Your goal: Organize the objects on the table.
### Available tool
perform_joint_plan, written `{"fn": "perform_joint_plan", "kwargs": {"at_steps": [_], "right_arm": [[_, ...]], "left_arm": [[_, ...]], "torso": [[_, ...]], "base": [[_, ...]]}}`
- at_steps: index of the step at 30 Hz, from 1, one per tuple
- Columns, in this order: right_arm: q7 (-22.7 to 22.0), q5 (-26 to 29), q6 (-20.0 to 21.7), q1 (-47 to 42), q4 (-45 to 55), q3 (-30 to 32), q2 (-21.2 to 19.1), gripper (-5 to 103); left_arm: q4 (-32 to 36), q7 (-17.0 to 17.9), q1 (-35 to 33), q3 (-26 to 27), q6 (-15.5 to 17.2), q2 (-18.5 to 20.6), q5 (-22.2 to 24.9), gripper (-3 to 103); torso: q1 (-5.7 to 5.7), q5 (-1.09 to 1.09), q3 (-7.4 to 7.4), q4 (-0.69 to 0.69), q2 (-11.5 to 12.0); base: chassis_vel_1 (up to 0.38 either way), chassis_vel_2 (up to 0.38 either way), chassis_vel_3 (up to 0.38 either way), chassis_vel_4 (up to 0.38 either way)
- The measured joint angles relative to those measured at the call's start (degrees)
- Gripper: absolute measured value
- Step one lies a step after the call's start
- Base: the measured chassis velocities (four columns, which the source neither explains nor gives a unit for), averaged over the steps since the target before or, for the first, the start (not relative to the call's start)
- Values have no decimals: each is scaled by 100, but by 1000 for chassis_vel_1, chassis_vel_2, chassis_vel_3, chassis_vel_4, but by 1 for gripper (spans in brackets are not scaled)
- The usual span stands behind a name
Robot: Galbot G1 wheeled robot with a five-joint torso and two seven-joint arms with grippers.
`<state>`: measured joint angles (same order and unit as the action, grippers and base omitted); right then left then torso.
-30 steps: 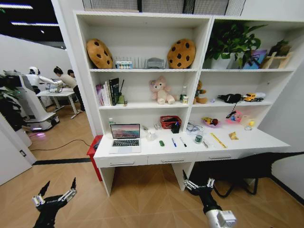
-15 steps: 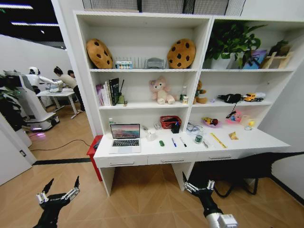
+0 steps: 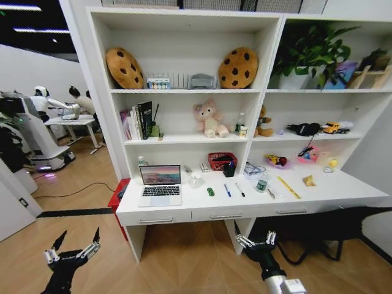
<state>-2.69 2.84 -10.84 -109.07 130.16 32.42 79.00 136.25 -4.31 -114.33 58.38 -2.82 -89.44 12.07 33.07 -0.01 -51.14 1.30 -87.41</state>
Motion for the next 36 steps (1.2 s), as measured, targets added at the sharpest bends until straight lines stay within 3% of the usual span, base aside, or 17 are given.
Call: {"fn": "perform_joint_plan", "kwargs": {"at_steps": [13, 15, 19, 20, 21, 23, 27, 31, 33, 34, 35, 36], "right_arm": [[-10, -52, -141, 5, -10, -14, -8, 100], [6, -62, -254, 2, 11, -22, -13, 100], [11, -60, -318, -14, 36, -23, -21, 100], [12, -58, -343, -10, 35, -20, -28, 100], [18, -56, -381, 17, 17, -6, -46, 100], [21, -37, -387, 76, -21, -12, -74, 100], [25, 12, -374, 211, -104, -67, -181, 100], [34, 94, -360, 326, -232, -124, -351, 100], [34, 132, -363, 364, -304, -121, -432, 100], [34, 132, -363, 364, -304, -121, -432, 100], [22, 145, -378, 367, -337, -91, -455, 100], [9, 148, -384, 368, -347, -76, -458, 100]], "left_arm": [[-23, 15, 22, 2, 4, -23, 9, 98], [-19, 11, 16, 19, 4, -25, 9, 98], [-18, 3, 14, 28, 8, -8, 9, 98], [-17, -2, 18, 28, 19, 11, 9, 98], [3, -5, 35, 24, 87, 35, 8, 98], [71, -11, 55, 17, 176, 85, 12, 98], [127, -59, 12, 81, 212, 204, 15, 99], [108, -70, -44, 276, 339, 615, 112, 98], [20, -33, 42, 394, 608, 1203, 316, 98], [20, -33, 42, 394, 608, 1203, 316, 98], [-80, -16, 77, 431, 758, 1723, 486, 98], [-124, -15, 77, 438, 791, 1915, 546, 97]], "torso": [[0, -3, 1, -1, -1], [1, 6, 0, -2, 0], [6, -5, -1, 0, 2], [8, -1, -1, 1, 2], [6, 3, -1, -6, 2], [8, 0, -1, 0, 3], [0, 4, 1, 0, 1], [-10, 0, 4, 0, -5], [-10, 1, 4, -3, -5], [-10, 1, 4, -3, -5], [-9, -3, 3, -1, -5], [-8, -2, 3, -1, -4]], "base": [[-314, 321, 341, -337], [-355, 357, 362, -373], [-294, 308, 336, -273], [-255, 231, 105, -244], [-158, 231, 102, -63], [-90, 151, 62, 9], [-38, 45, -5, -3], [79, -64, -64, 63], [89, -65, -39, 75], [64, -65, -11, 76], [0, 0, 0, 0], [0, 0, 0, 0]]}}
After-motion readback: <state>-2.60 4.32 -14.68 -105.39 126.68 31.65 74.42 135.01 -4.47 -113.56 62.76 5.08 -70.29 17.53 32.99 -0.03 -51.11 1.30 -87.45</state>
